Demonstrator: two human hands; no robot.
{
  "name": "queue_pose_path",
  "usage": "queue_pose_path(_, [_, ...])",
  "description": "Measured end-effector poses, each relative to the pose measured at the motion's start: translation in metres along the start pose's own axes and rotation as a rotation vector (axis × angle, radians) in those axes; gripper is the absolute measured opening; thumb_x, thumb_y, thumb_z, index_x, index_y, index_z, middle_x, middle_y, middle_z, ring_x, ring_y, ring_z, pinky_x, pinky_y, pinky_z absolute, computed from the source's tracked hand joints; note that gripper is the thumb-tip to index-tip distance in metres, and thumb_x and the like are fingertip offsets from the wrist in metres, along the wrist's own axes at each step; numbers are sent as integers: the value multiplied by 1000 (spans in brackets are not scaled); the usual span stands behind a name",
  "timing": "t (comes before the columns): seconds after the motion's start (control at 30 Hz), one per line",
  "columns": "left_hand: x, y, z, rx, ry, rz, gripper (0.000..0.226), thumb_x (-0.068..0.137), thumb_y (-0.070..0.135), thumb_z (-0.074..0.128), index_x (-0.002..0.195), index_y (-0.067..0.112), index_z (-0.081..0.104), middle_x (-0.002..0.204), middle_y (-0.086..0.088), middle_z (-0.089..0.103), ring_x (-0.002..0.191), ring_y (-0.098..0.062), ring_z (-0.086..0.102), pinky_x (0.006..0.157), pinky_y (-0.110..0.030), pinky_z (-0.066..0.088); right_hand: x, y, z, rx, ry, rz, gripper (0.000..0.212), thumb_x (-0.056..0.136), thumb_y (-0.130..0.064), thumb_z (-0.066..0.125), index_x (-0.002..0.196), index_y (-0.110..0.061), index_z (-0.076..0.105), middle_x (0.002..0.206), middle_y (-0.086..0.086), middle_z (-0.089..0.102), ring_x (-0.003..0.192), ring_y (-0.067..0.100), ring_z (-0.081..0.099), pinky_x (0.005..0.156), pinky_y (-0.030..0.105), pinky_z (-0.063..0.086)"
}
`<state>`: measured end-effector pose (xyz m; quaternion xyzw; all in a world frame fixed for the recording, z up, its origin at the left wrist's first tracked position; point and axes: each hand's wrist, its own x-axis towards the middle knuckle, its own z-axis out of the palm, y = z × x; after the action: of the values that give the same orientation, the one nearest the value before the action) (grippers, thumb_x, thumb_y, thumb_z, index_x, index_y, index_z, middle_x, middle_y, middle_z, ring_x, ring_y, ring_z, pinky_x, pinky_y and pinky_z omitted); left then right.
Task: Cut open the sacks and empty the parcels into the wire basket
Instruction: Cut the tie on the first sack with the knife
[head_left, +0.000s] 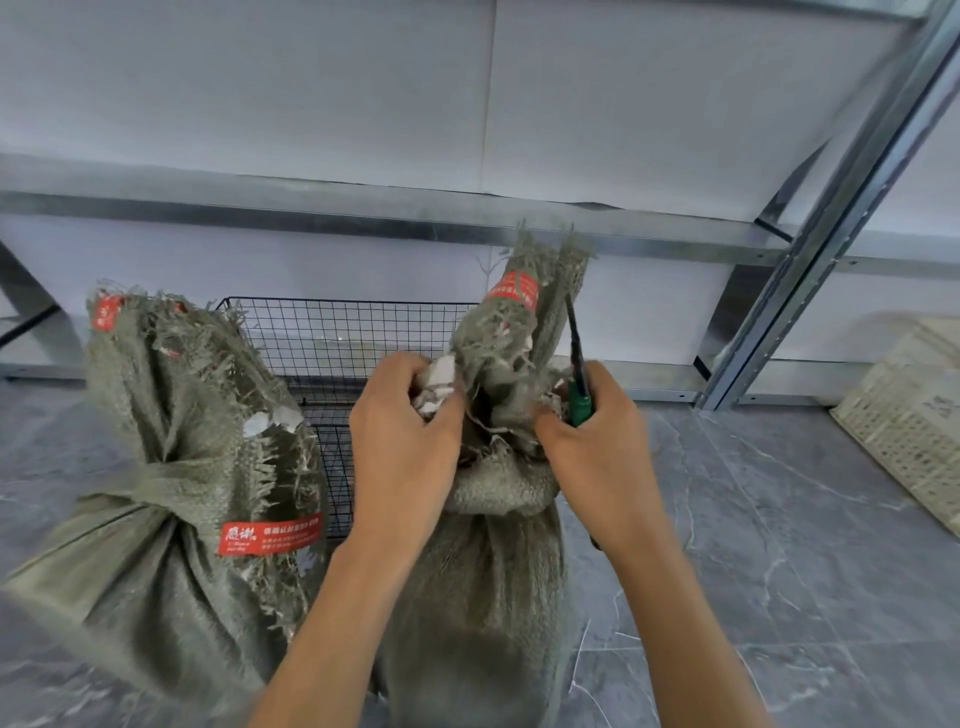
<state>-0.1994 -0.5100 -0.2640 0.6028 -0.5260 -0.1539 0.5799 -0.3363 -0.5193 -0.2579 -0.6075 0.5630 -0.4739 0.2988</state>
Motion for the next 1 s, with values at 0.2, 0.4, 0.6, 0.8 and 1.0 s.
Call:
queue_pose_path(0.2, [-1,1,-3,-52,-69,59,54,83,-14,49,111,32,48,99,21,54,81,-1,55,62,-8,41,0,3,0,-9,-1,-28,34,84,1,48,98,-27,58,75,-8,64,55,10,52,54,32,41])
queue_pose_path(0.4, [-3,4,-1,-9,-125,61,31,88,7,53,112,26,52,111,8,57,96,-1,52,78,-8,39,-1,2,0,54,33,-22,1,80,-27,54,80,-28,55,63,-11,56,56,9,47,56,33,41])
queue_pose_path(0.6, [-1,3,3,-11,-48,42,13,83,24,66,92,18,59,90,3,61,80,-13,56,69,-30,44,-1,0,3,-146,119,1,49,65,-71,59,91,-28,61,78,-11,68,75,10,65,71,42,55])
queue_pose_path(0.8, [2,-5,-2,220,92,130,25,72,-5,68,85,10,53,87,-3,53,73,-14,44,62,-21,29,4,4,-1,-279,272,-18,19,88,-35,61,82,-20,51,57,-5,50,52,20,49,54,36,45])
queue_pose_path(1.0, [-3,-1,1,286,67,182,43,74,-9,67,112,8,57,107,-7,63,88,-12,54,74,-29,44,3,4,-1,-353,293,-13,20,89,-38,58,87,-20,49,63,-1,55,60,27,55,57,38,47])
